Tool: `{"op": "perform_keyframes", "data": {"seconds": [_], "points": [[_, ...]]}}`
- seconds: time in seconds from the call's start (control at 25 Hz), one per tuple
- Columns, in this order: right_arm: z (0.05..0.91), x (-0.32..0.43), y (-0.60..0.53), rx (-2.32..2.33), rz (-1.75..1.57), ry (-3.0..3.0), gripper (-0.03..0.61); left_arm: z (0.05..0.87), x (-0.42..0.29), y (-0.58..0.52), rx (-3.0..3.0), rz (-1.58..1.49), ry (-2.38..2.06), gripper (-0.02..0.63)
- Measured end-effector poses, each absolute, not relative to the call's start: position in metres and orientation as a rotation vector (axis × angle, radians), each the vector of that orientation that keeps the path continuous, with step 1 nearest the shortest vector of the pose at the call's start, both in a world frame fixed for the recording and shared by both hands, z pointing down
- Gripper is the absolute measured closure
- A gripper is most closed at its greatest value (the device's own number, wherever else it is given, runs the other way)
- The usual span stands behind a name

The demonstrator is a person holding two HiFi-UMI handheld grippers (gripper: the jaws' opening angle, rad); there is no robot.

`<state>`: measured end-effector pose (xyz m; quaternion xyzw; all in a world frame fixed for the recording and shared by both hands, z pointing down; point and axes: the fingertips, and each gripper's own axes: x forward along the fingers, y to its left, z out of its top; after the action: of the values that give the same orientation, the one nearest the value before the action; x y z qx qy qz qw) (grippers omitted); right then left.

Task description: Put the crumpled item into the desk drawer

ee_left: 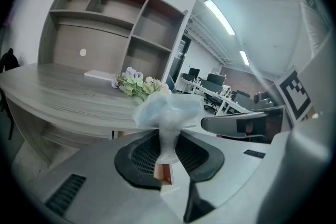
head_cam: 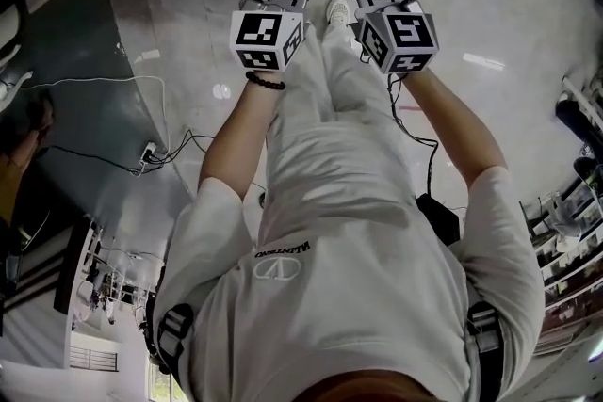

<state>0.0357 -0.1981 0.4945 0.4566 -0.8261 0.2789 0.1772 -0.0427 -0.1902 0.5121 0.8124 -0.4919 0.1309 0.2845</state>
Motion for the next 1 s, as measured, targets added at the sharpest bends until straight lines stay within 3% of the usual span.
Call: {"op": "perform_keyframes", "data": {"seconds": [1.0], "points": [[0.613, 0.03, -0.199, 1.364, 0.925, -2.243, 0.58, 0.628, -0.038, -0.188, 2.086, 0.377, -1.292, 0.529]]}}
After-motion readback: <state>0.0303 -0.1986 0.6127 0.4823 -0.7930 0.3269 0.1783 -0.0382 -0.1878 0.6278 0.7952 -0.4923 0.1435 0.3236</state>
